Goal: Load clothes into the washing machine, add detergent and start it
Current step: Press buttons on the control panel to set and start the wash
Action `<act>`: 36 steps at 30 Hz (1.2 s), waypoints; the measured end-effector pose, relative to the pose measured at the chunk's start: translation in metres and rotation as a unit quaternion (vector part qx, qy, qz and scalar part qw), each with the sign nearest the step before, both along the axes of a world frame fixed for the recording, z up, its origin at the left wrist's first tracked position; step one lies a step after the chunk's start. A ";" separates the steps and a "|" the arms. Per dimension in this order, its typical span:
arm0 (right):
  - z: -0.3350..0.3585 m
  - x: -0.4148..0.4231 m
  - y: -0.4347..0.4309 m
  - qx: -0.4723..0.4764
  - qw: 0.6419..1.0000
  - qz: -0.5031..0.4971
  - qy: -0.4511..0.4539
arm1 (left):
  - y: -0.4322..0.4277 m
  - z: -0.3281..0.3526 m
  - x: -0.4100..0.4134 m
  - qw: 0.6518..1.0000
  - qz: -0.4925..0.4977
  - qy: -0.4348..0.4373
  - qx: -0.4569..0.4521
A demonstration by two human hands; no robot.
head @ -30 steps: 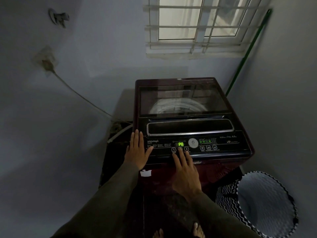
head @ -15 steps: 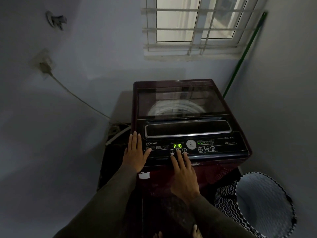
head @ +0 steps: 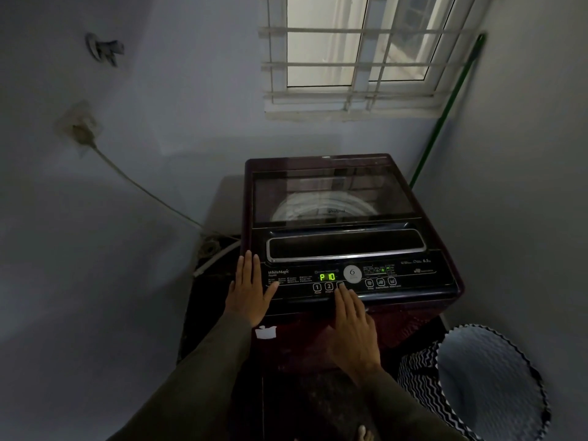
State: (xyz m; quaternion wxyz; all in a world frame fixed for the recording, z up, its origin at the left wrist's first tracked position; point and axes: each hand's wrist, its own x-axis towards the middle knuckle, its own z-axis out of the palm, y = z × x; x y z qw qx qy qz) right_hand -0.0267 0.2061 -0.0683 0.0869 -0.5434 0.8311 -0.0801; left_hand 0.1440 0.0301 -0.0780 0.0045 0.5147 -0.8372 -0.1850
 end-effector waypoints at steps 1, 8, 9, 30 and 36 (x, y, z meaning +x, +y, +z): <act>0.000 -0.003 0.000 0.000 1.000 -0.001 0.003 | 0.000 0.000 0.000 1.000 0.001 0.001 0.000; 0.003 -0.004 -0.006 -0.010 0.999 -0.017 -0.032 | 0.000 -0.001 0.000 1.000 0.001 0.001 0.003; 0.004 -0.004 -0.008 -0.011 0.999 -0.017 -0.033 | 0.000 -0.001 -0.001 1.000 0.002 0.000 0.002; -0.003 -0.009 -0.012 0.013 1.000 -0.021 0.011 | -0.002 -0.002 0.000 1.000 -0.003 -0.003 0.008; -0.001 -0.008 -0.011 0.017 1.000 -0.019 0.018 | -0.001 -0.001 0.000 1.000 -0.005 -0.003 0.010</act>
